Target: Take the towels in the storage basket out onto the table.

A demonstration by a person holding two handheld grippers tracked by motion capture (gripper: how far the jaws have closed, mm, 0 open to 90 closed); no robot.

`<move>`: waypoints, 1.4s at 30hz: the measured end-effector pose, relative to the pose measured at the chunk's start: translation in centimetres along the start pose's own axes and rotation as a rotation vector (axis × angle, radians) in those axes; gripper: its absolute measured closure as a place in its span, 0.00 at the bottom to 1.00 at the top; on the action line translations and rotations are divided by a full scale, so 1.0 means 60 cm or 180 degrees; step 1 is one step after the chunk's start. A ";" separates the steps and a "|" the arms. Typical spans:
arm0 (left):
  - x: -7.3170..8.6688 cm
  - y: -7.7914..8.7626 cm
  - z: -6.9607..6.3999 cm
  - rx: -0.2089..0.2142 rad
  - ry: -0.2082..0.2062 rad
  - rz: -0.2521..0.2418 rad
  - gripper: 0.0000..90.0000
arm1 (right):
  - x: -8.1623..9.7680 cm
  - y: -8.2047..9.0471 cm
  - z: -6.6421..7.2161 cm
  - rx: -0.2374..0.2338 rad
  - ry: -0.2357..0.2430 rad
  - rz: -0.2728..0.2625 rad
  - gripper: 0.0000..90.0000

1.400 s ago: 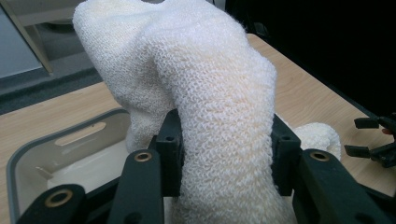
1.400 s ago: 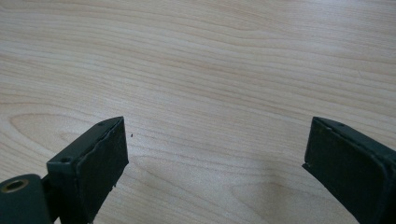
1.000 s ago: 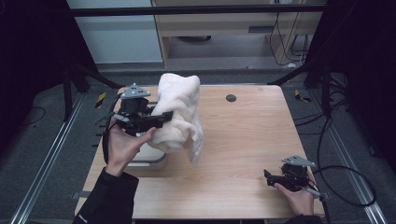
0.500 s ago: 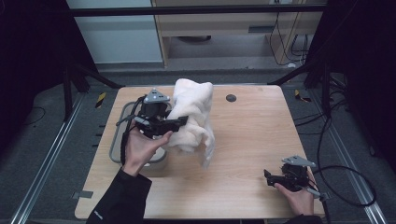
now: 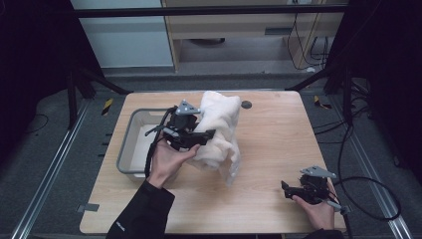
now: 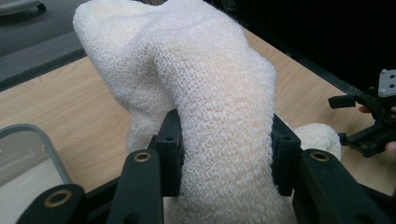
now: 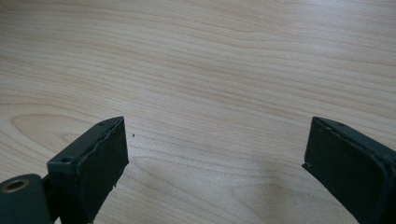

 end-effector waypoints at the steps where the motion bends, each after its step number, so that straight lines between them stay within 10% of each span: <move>1: 0.001 -0.004 -0.002 0.0009 -0.0004 0.0012 0.64 | 0.000 0.000 0.000 0.0001 0.0003 -0.0001 0.07; 42: 0.060 -0.160 -0.026 0.0200 0.0100 0.0282 0.62 | 0.002 0.001 -0.003 -0.0014 -0.0036 -0.0014 0.07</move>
Point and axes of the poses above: each handheld gripper's, and its own axes: y roughly backward along the jaws, x roughly out of its underside, z roughly to its left, the point moved 4 cm from there along -y, roughly forward along the jaws, and after that the axes turned 2 degrees about z, right-handed, at the moved point
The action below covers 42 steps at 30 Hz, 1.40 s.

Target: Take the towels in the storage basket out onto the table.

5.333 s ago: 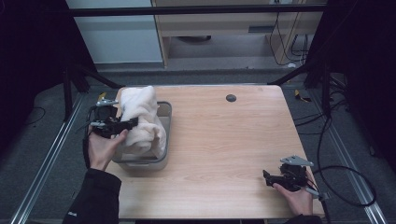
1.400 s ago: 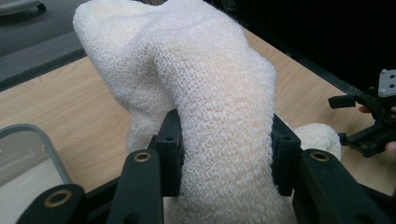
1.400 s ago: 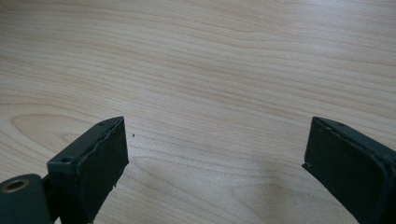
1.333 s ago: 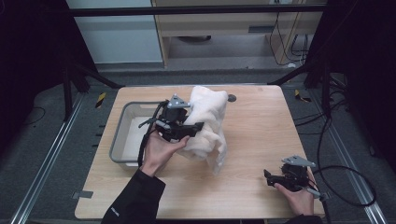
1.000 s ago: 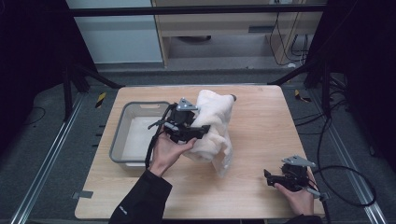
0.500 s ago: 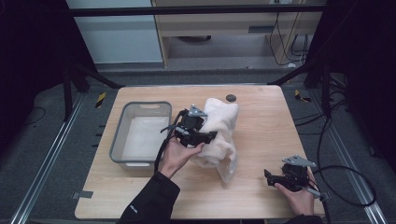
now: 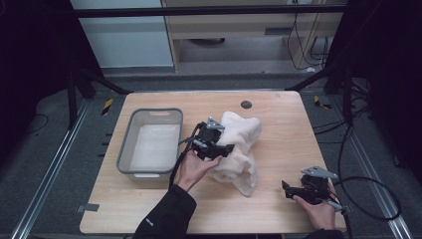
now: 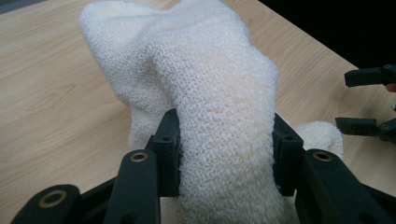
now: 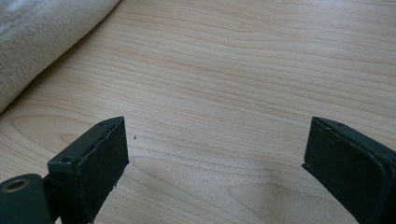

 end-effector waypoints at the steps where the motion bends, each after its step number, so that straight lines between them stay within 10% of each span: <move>1: 0.001 -0.002 0.001 -0.0015 0.0000 0.0020 0.62 | 0.000 0.000 -0.001 0.0004 0.0013 -0.0002 0.07; 26: 0.046 -0.071 0.006 -0.0062 0.0070 0.0213 0.51 | 0.001 -0.001 -0.001 0.0007 0.0021 0.0004 0.07; 42: 0.053 -0.039 0.004 -0.0016 -0.0069 0.0106 0.24 | 0.002 -0.001 -0.001 0.0020 0.0010 0.0001 0.07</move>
Point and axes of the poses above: each handheld gripper's, and its own axes: y roughly backward along the jaws, x roughly out of its underside, z roughly to its left, the point moved 4 cm from there along -y, roughly forward along the jaws, and after that the axes turned 2 degrees about z, right-handed, at the moved point
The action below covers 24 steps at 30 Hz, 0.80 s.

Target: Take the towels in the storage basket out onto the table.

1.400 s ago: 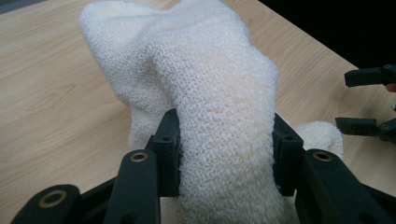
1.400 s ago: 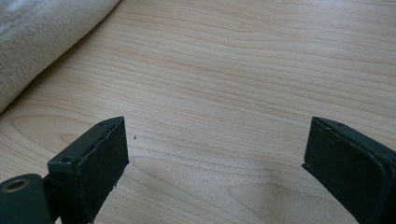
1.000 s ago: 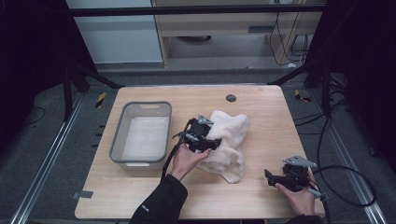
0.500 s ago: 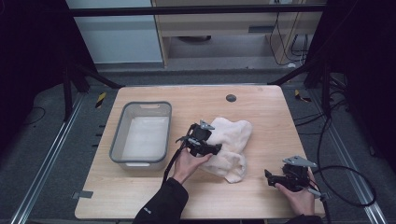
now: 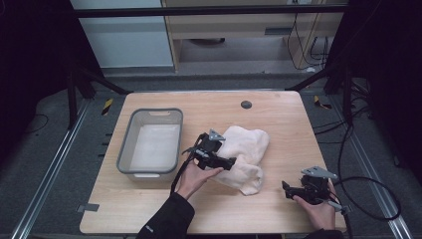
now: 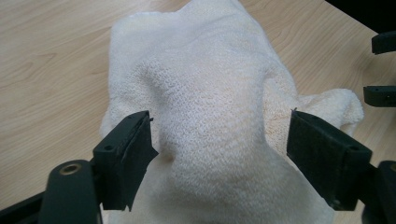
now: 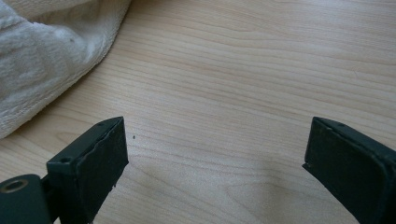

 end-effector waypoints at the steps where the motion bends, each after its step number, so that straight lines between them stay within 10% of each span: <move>1: 0.001 0.004 0.000 -0.0013 -0.0013 -0.0012 0.23 | 0.000 0.000 0.000 -0.0003 -0.0002 0.0006 0.07; 24: 0.056 0.119 0.039 -0.0136 -0.0011 -0.0243 0.19 | 0.001 0.000 -0.002 0.0022 0.0018 0.0003 0.06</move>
Point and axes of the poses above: each handheld gripper's, and its own axes: y roughly backward along the jaws, x roughly out of its underside, z roughly to its left, the point moved 4 cm from there along -y, roughly forward along the jaws, and after that the axes turned 2 degrees about z, right-handed, at the moved point
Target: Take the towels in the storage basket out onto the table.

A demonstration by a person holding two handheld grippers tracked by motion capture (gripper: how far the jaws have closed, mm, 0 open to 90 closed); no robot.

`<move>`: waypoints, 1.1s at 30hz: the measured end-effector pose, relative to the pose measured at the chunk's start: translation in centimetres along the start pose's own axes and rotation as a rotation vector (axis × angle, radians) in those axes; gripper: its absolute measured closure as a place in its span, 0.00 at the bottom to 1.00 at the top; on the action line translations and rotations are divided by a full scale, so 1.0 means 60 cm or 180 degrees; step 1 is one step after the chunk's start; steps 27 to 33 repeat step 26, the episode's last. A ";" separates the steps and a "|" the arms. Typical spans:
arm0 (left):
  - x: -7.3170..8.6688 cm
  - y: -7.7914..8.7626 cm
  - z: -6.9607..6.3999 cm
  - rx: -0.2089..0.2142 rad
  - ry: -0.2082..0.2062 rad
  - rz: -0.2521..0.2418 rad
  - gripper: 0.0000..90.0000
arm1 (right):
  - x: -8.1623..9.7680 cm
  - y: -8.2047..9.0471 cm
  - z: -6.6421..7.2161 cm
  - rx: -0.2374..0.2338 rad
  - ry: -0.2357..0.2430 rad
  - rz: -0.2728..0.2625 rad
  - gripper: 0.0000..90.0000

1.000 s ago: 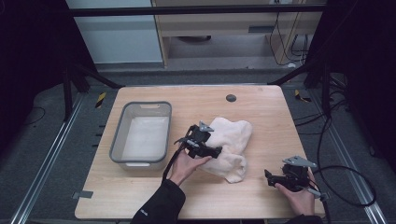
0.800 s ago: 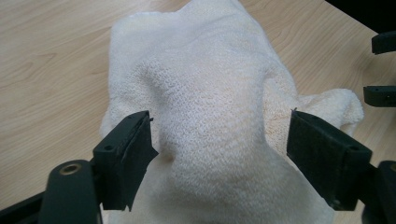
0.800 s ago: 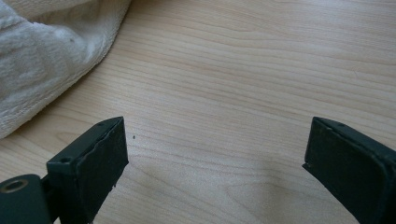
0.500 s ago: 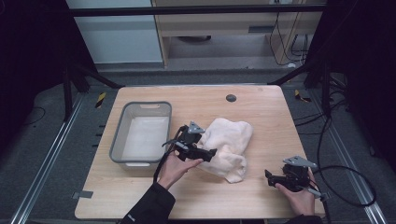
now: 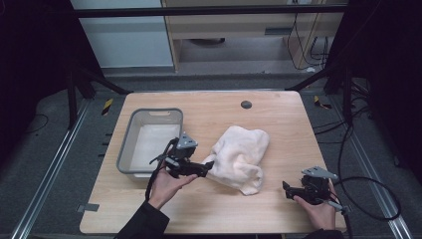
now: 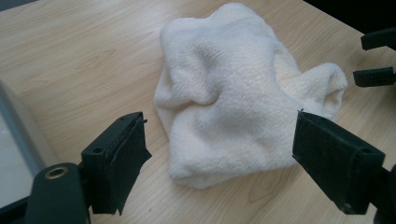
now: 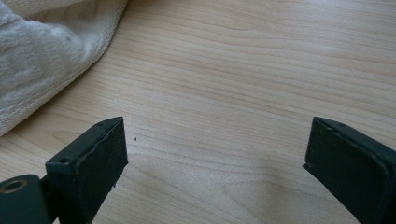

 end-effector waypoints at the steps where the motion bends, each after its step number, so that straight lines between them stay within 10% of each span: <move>1: 0.006 0.004 0.004 -0.0017 0.0018 -0.0003 0.19 | 0.000 0.000 0.000 0.0003 -0.0003 -0.0001 0.06; 26: 0.137 0.080 0.060 -0.0253 0.0297 -0.0096 0.22 | 0.001 0.002 -0.002 -0.0002 -0.0043 -0.0018 0.06; 33: 0.137 0.080 0.060 -0.0253 0.0297 -0.0096 0.22 | 0.001 0.002 -0.002 -0.0002 -0.0043 -0.0018 0.06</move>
Point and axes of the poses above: each handheld gripper's, and its own axes: y roughly backward along the jaws, x roughly out of its underside, z roughly to its left, the point moved 4 cm from there along -y, roughly forward along the jaws, and after that the axes turned 2 degrees about z, right-handed, at the moved point
